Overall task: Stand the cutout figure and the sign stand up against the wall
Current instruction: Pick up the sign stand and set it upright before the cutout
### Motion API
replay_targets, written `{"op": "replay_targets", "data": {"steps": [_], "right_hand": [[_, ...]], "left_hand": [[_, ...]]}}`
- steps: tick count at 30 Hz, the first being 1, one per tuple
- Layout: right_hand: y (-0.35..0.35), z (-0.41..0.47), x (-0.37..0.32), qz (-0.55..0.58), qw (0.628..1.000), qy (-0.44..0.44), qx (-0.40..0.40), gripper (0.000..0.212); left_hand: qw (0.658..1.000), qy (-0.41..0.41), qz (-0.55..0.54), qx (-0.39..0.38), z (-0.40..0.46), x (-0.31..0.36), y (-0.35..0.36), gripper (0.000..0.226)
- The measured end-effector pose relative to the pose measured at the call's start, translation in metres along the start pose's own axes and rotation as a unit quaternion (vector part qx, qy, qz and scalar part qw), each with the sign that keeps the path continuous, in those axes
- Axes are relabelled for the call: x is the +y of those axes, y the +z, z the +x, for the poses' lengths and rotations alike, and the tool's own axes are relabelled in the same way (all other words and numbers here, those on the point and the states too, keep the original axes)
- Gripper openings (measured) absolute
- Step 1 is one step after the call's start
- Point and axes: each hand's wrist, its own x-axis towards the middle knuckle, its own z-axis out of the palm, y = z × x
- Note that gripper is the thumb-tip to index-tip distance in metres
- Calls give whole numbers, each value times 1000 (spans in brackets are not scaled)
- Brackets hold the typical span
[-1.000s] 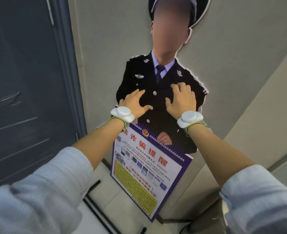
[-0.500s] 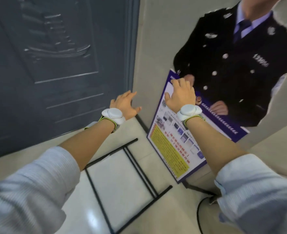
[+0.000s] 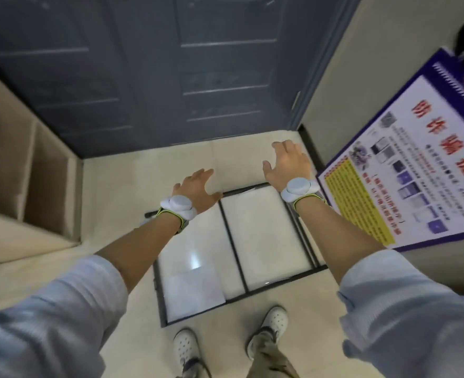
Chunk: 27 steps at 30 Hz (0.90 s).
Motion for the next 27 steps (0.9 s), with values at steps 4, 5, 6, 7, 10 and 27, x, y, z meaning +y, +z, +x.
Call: {"op": "replay_targets", "data": {"steps": [4,5,6,7,10,27], "right_hand": [[62,-20,-51,4,998,-32,-52,47],[84,-29,-65,2,996,-42,-75,46],[107,-34,-77,0,994,-50,-97,45],[125,-39,-84,3,992,-57,-115,44],[172,-63,-99,-5,982,-78,-171,47],[488,-188,-82,-11,896,-183,-404,42]], "left_hand": [[997,-71,-35,-20,-17,-78,22,69],[993,-94,-58,-27,-22,-100,32,68],[990,-120,-72,-35,-25,-121,41,68],[986,-135,-85,-40,-27,-139,51,70],[971,-191,-126,-71,-35,-181,88,83],[900,-356,-247,-57,-47,-342,377,81]]}}
